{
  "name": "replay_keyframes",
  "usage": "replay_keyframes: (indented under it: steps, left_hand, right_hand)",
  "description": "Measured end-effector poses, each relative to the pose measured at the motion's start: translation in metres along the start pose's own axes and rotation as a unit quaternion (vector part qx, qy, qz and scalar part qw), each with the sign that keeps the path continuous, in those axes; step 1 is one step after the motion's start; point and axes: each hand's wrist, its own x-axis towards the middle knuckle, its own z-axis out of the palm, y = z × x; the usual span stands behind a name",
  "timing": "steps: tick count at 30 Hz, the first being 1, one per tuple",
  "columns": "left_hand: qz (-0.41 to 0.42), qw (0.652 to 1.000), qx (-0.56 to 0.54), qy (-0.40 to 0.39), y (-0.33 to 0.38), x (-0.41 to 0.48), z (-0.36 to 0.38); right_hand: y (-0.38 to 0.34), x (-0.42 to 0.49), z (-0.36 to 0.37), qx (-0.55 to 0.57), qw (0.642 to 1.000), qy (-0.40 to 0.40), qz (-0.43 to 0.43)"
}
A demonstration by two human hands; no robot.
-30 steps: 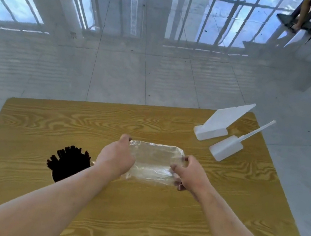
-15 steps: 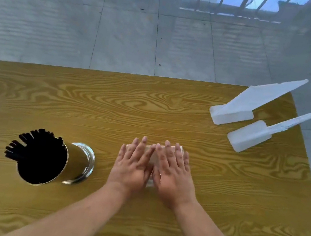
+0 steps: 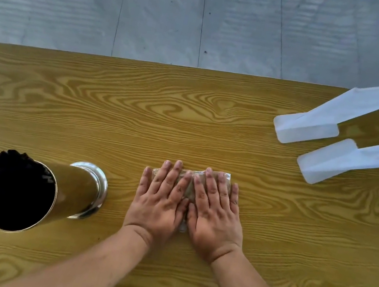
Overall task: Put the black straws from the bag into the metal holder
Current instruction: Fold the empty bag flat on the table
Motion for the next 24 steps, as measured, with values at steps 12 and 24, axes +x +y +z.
replay_keyframes:
  steps: [12,24]
  left_hand:
    - [-0.026,0.993,0.023,-0.109,0.002,0.002,-0.003]
    - [0.03,0.996,-0.03,-0.073,0.005,-0.002,-0.141]
  right_hand:
    - [-0.002,0.003,-0.002,-0.013,0.993,-0.115,0.038]
    - [-0.06,0.019,-0.092,0.031,0.992,-0.089,0.087]
